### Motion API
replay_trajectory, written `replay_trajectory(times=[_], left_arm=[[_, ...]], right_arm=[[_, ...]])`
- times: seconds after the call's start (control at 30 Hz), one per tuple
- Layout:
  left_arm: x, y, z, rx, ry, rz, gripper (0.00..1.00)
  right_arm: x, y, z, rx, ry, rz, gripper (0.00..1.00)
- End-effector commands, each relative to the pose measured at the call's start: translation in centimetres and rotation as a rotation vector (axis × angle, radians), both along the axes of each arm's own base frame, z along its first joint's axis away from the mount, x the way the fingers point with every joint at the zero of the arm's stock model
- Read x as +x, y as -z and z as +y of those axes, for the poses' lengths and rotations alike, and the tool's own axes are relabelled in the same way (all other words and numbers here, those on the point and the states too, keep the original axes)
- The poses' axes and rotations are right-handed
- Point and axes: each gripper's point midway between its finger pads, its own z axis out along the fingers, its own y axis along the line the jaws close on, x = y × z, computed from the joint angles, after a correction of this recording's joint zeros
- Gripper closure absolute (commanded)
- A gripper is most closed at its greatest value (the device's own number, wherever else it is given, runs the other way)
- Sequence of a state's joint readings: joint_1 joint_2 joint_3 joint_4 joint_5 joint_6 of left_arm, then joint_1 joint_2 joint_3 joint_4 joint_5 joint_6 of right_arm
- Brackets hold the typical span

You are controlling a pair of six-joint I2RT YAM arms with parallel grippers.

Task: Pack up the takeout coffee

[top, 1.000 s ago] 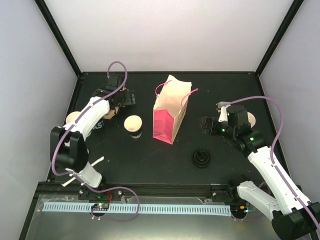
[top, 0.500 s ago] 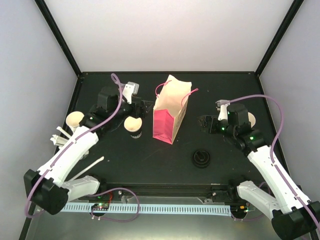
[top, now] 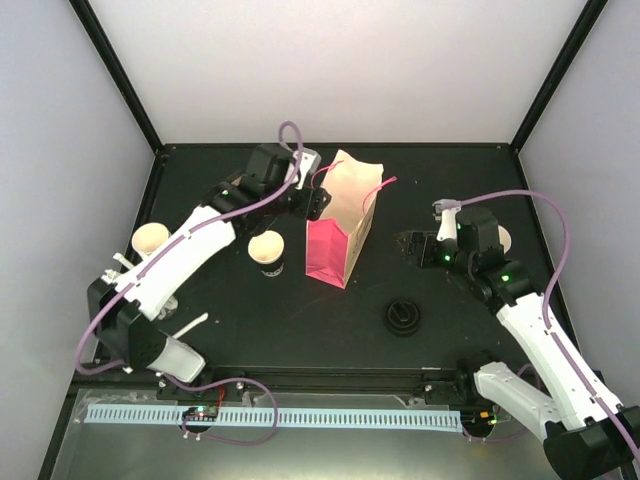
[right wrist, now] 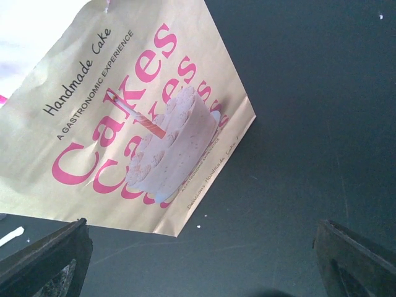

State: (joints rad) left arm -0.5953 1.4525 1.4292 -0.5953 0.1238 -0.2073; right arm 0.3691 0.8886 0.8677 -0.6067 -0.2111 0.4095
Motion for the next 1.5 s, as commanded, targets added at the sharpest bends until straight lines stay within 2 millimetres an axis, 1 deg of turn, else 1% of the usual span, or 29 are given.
replay_trajectory(times=[0.0,0.1,0.2,0.23,0.3,0.4,0.43,0.47,0.53,0.6,0.63,0.67,0.7,0.77,0.83,0.9,1.0,1.07,1.1,1.23,1.27,1.3,1.47], left_arm=[[-0.5,1.3,-0.1,0.193,0.024,0.031,0.36],[0.3,0.8,0.0,0.281,-0.009,0.003,0.62],[1.3,-0.9,0.1,0.333,-0.026,-0.073,0.91],[1.5,-1.8,-0.1,0.34,-0.022,-0.108,0.98],[2.1,-3.6,-0.8,0.346,-0.015,-0.191,0.99],[2.7,-6.6,-2.0,0.372,-0.003,-0.368,0.98],[2.6,-7.3,-2.7,0.404,0.017,-0.441,0.98],[2.9,-8.0,-2.9,0.417,-0.004,-0.503,0.98],[2.5,-8.5,-4.0,0.5,-0.015,-0.646,0.98],[1.5,-7.3,-5.5,0.57,0.01,-0.735,0.98],[1.2,-6.2,-6.0,0.604,0.01,-0.763,0.98],[0.8,-4.2,-6.3,0.649,0.011,-0.772,0.98],[0.7,-3.3,-6.4,0.666,-0.015,-0.779,0.98],[0.2,-0.8,-6.9,0.706,-0.003,-0.75,0.99],[-0.1,1.2,-7.2,0.741,-0.004,-0.711,0.98],[-0.6,2.6,-7.5,0.76,-0.002,-0.699,0.98],[-0.8,3.1,-7.5,0.762,-0.018,-0.684,0.98],[-0.7,2.8,-7.4,0.743,-0.031,-0.671,0.98],[-0.7,2.3,-7.5,0.728,-0.039,-0.666,0.98],[-0.6,-0.2,-8.0,0.634,-0.031,-0.613,0.98],[-0.4,-1.1,-8.1,0.588,-0.03,-0.594,0.99],[-0.1,-2.4,-8.2,0.526,-0.032,-0.573,0.98],[1.8,-5.7,-7.5,0.243,-0.002,-0.407,0.98]], right_arm=[[-0.3,-1.7,-0.2,0.01,0.006,-0.05,0.0],[-0.4,-1.6,-0.6,-0.003,0.016,-0.051,0.0],[-0.5,-1.7,-0.7,-0.004,0.016,-0.058,0.0],[-0.5,-1.7,-0.7,-0.004,0.017,-0.058,0.0],[-0.5,-1.7,-0.6,-0.002,0.012,-0.062,0.0],[-0.5,-1.8,-0.3,0.003,-0.004,-0.064,0.0],[-0.5,-1.7,-0.2,0.003,-0.01,-0.061,0.0],[-0.5,-1.5,-0.2,0.0,-0.01,-0.056,0.0],[-0.4,-1.0,-0.5,-0.017,0.008,-0.042,0.0],[-0.3,-0.3,-1.6,-0.044,0.063,-0.034,0.0],[-0.2,0.1,-2.3,-0.066,0.104,-0.034,0.0],[-0.2,0.5,-3.1,-0.084,0.143,-0.031,0.0],[-0.2,0.7,-3.9,-0.099,0.184,-0.028,0.0],[-0.3,1.0,-5.8,-0.131,0.293,-0.022,0.0],[-0.6,0.9,-7.3,-0.155,0.368,-0.029,0.0],[-0.9,0.4,-8.0,-0.157,0.398,-0.056,0.0],[-1.2,-0.9,-8.1,-0.128,0.395,-0.116,0.0],[-1.4,-1.8,-8.1,-0.107,0.394,-0.149,0.0],[-1.6,-2.2,-8.0,-0.097,0.389,-0.165,0.0],[-1.8,-3.3,-7.9,-0.07,0.377,-0.202,0.0],[-1.9,-3.4,-7.9,-0.067,0.379,-0.205,0.0],[-1.9,-3.6,-8.0,-0.067,0.381,-0.208,0.0],[-2.0,-3.7,-8.0,-0.068,0.379,-0.213,0.0]])
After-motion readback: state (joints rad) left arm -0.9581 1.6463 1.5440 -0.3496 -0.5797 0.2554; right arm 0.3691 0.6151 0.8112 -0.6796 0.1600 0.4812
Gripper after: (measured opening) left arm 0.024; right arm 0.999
